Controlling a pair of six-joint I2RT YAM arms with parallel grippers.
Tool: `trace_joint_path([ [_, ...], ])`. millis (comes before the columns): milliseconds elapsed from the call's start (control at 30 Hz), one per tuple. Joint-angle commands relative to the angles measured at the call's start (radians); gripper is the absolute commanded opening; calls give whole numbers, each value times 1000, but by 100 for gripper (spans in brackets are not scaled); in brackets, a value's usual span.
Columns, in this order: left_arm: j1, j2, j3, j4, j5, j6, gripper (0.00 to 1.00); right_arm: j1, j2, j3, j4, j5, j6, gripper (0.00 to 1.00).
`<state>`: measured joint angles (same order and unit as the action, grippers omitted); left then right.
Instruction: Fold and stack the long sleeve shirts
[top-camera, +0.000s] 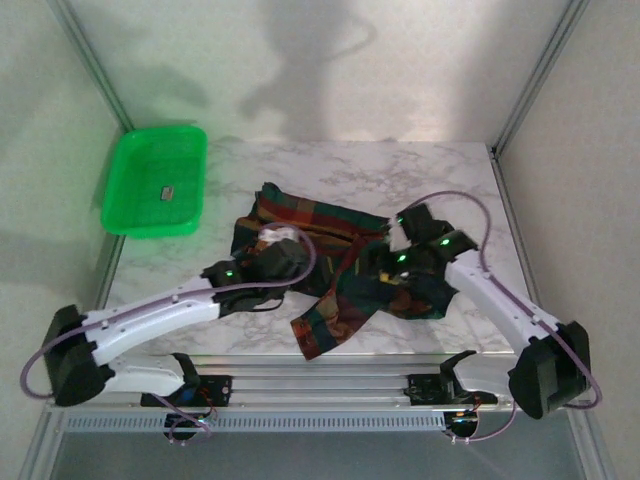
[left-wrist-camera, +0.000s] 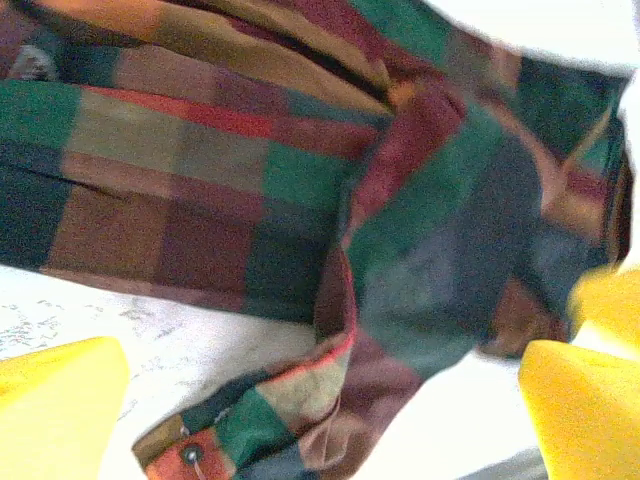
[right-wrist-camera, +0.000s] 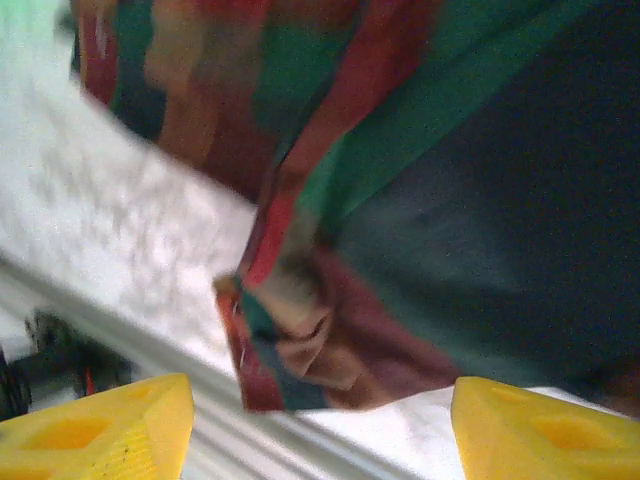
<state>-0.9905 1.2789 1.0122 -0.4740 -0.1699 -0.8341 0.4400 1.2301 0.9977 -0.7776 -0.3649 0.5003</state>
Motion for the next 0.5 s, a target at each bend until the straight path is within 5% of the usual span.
trace_joint_path([
  [0,-99,134,134,-151,-15,269,100,-140,-17,67,-228,101,-32,74],
  [200,-151,280,217,-326,128,506,92,-346,5,75,-260,-8,-113,77],
  [467,-174,380,200,-396,257,606,78,-385,-36,31,-257,-61,-138,79],
])
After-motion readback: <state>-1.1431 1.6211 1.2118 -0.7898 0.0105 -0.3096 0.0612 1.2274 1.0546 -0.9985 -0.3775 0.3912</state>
